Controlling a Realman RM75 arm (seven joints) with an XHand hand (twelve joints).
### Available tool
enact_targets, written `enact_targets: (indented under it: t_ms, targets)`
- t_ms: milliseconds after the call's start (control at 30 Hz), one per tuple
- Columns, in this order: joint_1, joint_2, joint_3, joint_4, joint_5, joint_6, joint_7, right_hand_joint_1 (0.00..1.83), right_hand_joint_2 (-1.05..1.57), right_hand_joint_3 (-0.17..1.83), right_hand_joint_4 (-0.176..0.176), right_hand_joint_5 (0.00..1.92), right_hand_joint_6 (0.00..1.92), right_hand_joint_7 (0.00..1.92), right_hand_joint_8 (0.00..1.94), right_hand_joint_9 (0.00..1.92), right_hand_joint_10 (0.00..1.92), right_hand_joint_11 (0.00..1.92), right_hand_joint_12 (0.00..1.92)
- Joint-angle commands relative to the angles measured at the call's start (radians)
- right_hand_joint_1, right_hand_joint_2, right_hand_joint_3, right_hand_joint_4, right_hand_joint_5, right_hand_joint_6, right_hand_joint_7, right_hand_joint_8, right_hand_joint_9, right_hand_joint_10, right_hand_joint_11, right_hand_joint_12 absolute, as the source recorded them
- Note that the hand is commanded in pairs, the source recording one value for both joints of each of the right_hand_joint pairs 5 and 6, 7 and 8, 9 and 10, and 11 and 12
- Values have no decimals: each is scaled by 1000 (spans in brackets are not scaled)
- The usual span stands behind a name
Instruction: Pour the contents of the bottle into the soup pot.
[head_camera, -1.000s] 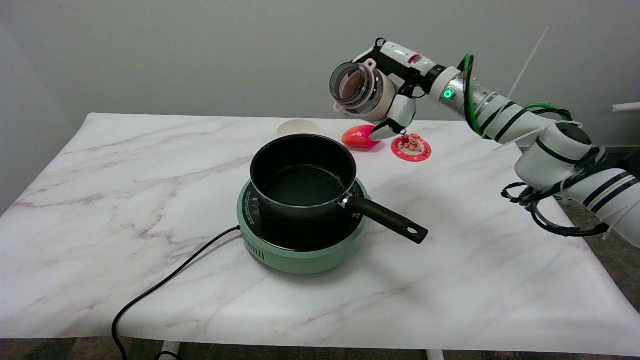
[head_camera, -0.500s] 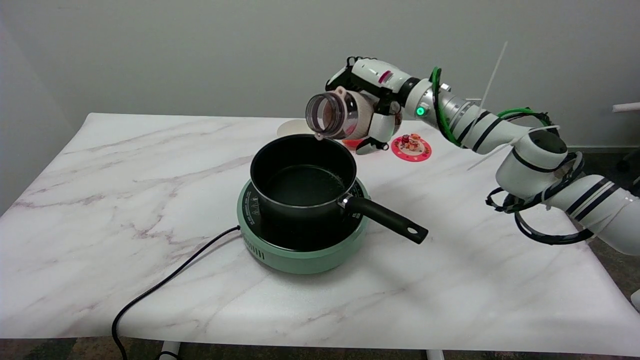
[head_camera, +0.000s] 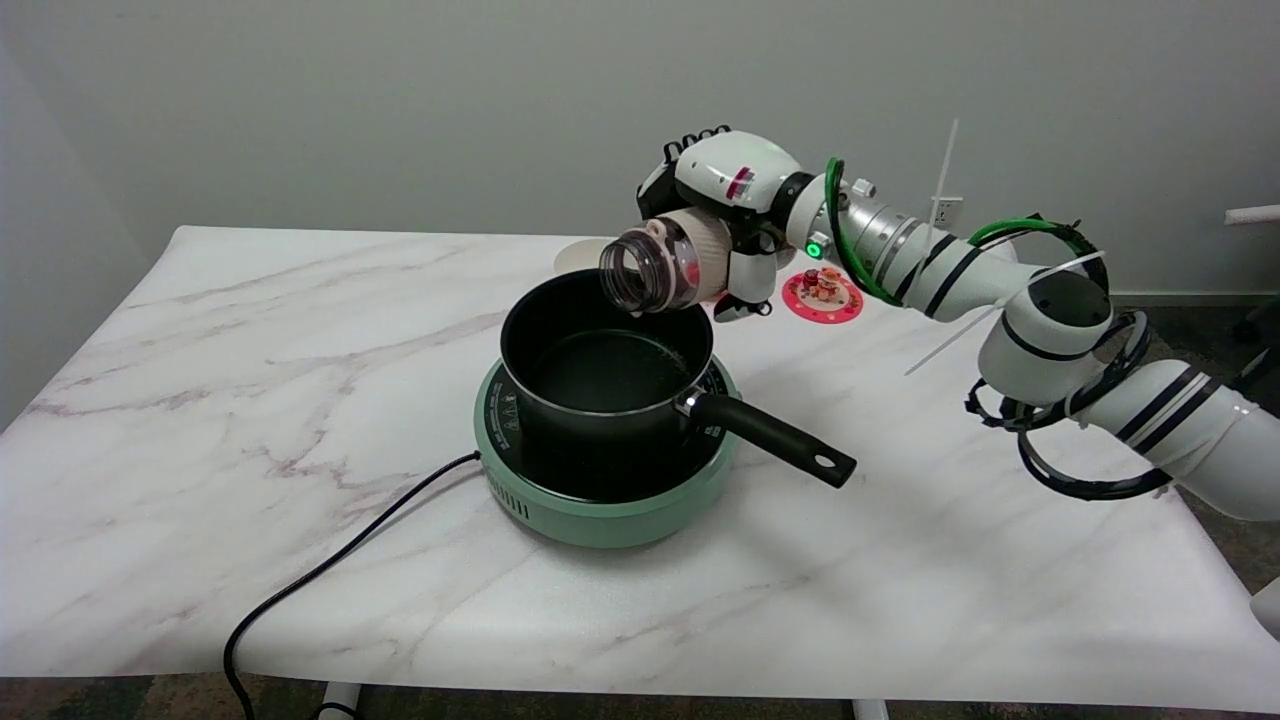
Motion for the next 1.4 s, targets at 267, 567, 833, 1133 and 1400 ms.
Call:
enact_targets:
  t_ms: [267, 567, 833, 1133, 1400]
  targets:
    - [11, -14, 1, 30, -273, -6, -74, 1628, 717, 912, 0, 1920, 1920, 1920, 1920, 1431, 1431, 1192, 1192]
    - [17, -14, 8, 31, -299, -6, -97, 1623, 697, 952, 0, 1920, 1920, 1920, 1920, 1418, 1418, 1183, 1183]
    - [30, -16, 11, 41, -344, 6, -97, 1624, 670, 979, 0, 1920, 1920, 1920, 1920, 1411, 1411, 1177, 1177]
    - [36, -16, 7, 76, -428, 18, -97, 1628, 649, 1001, 0, 1920, 1920, 1920, 1920, 1411, 1411, 1180, 1180]
    - [32, -16, 4, 103, -526, 18, -97, 1623, 661, 982, 0, 1920, 1920, 1920, 1920, 1412, 1412, 1183, 1183]
